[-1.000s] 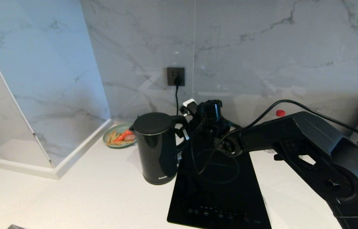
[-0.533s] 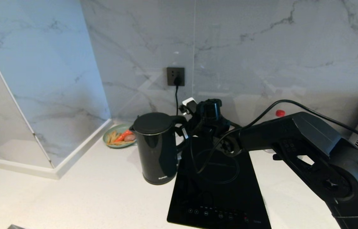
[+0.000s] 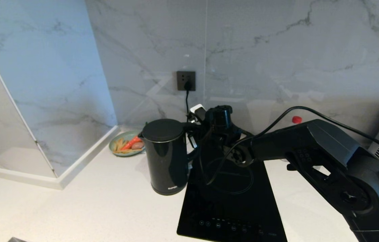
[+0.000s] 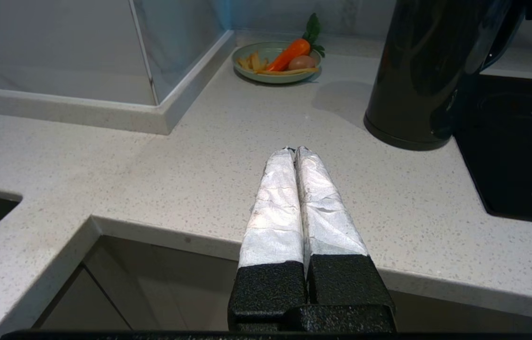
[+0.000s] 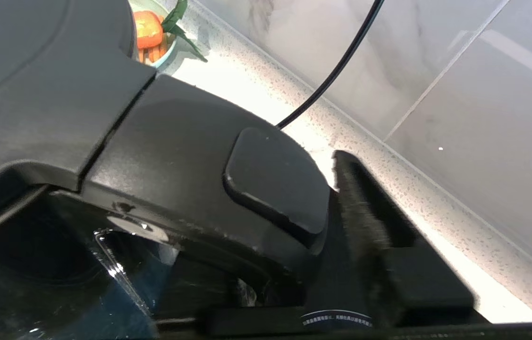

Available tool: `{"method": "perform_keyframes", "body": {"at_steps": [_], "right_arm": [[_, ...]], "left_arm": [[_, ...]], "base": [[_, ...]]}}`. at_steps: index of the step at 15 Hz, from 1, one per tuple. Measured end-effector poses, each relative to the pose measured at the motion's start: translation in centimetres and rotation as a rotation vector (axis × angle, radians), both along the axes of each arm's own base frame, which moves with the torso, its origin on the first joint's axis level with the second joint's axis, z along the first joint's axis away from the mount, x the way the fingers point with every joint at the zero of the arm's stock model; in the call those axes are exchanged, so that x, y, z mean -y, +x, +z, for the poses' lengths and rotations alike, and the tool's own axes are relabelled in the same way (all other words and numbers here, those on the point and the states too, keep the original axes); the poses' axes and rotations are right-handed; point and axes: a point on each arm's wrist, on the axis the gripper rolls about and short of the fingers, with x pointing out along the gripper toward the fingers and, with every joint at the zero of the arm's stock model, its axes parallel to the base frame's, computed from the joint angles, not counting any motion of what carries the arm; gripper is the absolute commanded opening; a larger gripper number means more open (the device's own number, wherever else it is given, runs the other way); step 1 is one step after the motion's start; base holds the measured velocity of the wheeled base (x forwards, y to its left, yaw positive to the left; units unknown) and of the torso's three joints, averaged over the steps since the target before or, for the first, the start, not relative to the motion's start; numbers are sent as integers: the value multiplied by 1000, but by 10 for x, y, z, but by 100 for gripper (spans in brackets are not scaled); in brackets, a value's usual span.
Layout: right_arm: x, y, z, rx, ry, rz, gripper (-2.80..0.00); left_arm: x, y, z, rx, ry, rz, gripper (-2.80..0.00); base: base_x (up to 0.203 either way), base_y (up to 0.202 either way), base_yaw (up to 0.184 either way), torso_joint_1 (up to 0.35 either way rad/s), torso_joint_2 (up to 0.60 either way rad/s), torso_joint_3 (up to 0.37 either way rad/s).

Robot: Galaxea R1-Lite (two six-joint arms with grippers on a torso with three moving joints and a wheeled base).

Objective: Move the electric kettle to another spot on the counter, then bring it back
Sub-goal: Pick up the kettle

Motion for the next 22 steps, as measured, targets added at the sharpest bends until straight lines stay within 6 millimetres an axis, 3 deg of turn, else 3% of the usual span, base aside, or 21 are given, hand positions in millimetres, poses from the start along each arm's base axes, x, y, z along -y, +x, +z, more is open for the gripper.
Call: {"method": "perform_keyframes", "body": {"at_steps": [22], "right_arm": [[-7,0,23,168,136,-46,-280]], "left_arm": [[0,0,0,0,0,0,-280]], "base": [[0,0,0,0,0,0]]}}
